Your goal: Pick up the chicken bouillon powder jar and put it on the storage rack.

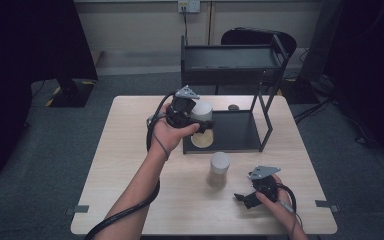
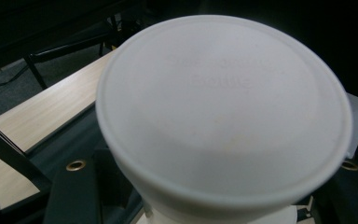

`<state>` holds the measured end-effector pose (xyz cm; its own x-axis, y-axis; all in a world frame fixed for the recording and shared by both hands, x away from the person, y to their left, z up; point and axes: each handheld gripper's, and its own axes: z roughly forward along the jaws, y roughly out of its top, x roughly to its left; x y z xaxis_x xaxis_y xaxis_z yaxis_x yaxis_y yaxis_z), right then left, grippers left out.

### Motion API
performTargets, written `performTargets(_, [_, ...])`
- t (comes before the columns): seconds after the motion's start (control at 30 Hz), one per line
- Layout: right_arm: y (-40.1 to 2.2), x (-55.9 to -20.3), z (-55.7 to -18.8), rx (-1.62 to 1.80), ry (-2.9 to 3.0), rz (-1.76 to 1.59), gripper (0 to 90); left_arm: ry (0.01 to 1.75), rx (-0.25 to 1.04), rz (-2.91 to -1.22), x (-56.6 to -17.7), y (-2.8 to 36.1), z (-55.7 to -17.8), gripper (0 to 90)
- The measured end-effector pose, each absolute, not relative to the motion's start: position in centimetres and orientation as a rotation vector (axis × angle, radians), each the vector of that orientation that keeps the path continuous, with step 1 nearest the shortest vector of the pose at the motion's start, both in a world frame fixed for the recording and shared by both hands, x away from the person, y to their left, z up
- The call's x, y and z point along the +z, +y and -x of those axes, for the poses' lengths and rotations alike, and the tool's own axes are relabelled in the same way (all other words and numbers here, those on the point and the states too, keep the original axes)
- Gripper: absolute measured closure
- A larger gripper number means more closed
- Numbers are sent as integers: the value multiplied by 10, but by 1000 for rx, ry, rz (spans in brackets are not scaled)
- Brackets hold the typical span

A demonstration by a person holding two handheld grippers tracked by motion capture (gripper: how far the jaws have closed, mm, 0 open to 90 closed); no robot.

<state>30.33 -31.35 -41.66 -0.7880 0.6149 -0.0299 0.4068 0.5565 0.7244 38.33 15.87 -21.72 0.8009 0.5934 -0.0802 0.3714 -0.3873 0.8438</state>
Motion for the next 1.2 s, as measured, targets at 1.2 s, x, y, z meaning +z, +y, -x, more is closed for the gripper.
performTargets(1.2, [-314,-416,-303,1063,2515,-847,0,733,361,-2029,-150,127,-406,349])
